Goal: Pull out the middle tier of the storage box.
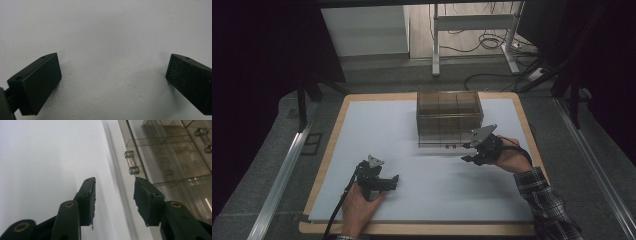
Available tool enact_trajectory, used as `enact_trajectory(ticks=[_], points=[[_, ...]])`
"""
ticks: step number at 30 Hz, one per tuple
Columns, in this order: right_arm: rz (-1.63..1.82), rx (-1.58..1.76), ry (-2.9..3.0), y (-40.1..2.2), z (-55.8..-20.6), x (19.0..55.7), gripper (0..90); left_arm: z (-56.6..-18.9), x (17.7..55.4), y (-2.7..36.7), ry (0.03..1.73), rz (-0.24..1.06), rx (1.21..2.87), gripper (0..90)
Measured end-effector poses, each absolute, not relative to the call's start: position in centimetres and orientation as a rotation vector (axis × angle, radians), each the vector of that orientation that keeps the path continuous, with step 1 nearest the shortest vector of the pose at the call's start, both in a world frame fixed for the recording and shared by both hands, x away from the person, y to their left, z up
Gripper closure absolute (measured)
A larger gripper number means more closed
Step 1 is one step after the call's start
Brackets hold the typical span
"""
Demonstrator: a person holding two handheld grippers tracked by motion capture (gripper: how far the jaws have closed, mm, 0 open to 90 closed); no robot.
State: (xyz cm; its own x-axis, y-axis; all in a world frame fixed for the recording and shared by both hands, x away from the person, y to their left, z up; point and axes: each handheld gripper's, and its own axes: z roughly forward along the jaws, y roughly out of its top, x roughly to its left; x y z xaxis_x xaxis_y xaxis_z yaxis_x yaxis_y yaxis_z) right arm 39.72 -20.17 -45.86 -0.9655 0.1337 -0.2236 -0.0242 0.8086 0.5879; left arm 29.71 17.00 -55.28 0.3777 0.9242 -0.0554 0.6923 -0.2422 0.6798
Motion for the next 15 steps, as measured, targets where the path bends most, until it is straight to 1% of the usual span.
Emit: enact_trajectory(ticks=[2, 15], points=[[0.902, 0.093, 2.741, -20.2, -46.0, 39.6, 51.1, -55.3, 29.7, 17.0, 1.388, 0.480, 2.018, 0.0], [0.968, 0.236, 2.746, -20.5, -47.5, 38.3, 39.6, -55.3, 29.7, 16.9, 1.392, 0.478, 2.010, 0.0]])
